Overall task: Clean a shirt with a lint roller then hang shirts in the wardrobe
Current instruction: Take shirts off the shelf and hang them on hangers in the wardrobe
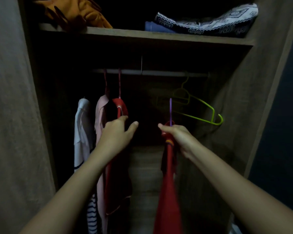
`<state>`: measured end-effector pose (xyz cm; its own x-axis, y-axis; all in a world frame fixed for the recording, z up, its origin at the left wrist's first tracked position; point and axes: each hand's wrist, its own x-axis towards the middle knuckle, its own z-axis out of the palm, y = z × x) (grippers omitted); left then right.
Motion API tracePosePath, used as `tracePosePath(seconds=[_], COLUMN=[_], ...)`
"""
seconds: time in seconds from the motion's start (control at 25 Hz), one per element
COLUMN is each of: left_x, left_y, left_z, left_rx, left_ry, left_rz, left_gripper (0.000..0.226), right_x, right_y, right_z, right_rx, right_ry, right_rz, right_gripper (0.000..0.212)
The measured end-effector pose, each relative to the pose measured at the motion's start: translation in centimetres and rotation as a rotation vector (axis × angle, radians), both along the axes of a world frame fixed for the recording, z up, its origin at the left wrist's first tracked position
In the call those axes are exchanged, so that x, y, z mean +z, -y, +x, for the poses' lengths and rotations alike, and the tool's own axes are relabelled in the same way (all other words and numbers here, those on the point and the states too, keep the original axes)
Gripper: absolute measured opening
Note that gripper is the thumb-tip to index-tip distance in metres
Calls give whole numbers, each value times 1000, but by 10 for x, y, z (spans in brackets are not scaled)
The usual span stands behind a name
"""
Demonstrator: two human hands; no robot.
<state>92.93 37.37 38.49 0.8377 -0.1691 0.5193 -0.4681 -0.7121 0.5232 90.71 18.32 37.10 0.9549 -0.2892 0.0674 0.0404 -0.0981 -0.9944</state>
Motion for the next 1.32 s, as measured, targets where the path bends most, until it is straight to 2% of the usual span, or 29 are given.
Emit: tracePosePath(seconds=[0.08,0.16,0.24,0.36,0.44,0.6,0.76,0.92,1.08,1.12,1.2,1.24,1.32], left_x=[9,10,11,11,9,12,14,17,15,16,24,34,69], left_y=[4,9,16,43,60,65,63,63,61,59,51,43,21], left_z=[35,67,86,96,97,97,87,86,82,80,72,67,52], left_rx=[2,50,91,-4,-63,-43,-53,-66,-35,-25,41,109,188], left_ry=[0,-3,-135,-317,-319,-343,-309,-338,-392,-383,-256,-116,282], left_rz=[-103,-224,-326,-273,-243,-316,-379,-379,-300,-239,-2,88,47], left_gripper=[51,50,61,70,71,71,74,77,77,75,68,62,45], right_x=[9,18,26,39,51,81,102,103,96,96,97,99,111], right_y=[8,16,23,33,35,31,25,29,31,28,22,19,14], right_z=[11,20,27,47,60,90,135,163,158,152,135,123,99], right_rx=[-22,-25,-12,11,8,39,23,15,17,23,-106,-209,-348], right_ry=[32,55,58,99,131,195,228,134,97,81,121,278,761], right_rz=[-120,-203,-273,-311,-339,-391,-483,-639,-704,-803,-1183,-1326,-1427], right_gripper=[36,36,48,62,54,28,32,17,19,22,37,42,41])
